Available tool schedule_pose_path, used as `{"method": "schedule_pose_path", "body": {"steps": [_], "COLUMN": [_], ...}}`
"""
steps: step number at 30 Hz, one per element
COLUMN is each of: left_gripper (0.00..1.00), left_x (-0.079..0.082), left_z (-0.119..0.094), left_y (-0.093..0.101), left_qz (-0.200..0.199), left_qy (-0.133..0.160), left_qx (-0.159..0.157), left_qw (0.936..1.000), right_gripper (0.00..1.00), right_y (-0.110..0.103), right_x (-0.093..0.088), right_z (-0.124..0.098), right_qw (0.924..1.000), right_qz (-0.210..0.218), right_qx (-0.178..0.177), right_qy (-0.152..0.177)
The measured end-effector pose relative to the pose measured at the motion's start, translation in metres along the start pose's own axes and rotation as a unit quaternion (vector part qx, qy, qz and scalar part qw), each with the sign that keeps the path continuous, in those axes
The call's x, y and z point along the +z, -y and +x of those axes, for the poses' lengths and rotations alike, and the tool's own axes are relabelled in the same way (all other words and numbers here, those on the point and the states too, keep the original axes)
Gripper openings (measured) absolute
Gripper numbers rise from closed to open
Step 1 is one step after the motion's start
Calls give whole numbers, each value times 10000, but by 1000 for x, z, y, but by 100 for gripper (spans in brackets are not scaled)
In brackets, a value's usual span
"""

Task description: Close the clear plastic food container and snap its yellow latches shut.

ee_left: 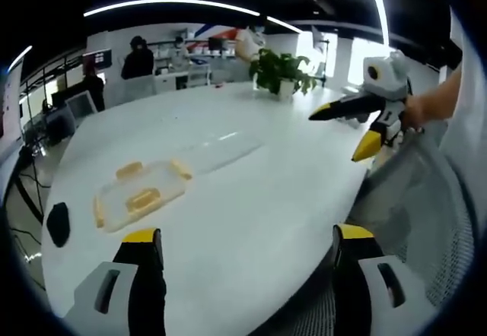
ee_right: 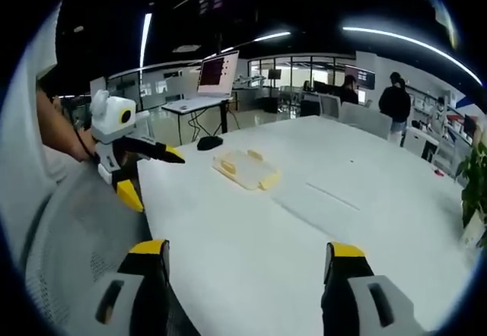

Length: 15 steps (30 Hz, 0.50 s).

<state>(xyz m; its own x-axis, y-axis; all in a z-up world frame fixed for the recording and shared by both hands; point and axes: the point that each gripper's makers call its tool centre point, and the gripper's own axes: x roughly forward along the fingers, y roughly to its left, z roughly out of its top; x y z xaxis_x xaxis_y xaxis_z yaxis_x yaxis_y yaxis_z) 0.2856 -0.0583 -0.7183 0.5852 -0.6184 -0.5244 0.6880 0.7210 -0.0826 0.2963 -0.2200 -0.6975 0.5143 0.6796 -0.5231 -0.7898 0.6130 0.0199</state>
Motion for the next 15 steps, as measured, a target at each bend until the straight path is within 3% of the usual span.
{"method": "schedule_pose_path", "body": {"steps": [15], "left_gripper": [89], "left_x": [7], "left_z": [7], "left_y": [-15], "left_qz": [123], "left_qy": [3], "left_qx": [29], "left_qw": [9999], "right_gripper": [82], "right_y": [2], "right_x": [12], "right_z": [16], "right_qw": [9992], "right_qz": [-313], "right_qx": [247], "right_qy": [-83]}}
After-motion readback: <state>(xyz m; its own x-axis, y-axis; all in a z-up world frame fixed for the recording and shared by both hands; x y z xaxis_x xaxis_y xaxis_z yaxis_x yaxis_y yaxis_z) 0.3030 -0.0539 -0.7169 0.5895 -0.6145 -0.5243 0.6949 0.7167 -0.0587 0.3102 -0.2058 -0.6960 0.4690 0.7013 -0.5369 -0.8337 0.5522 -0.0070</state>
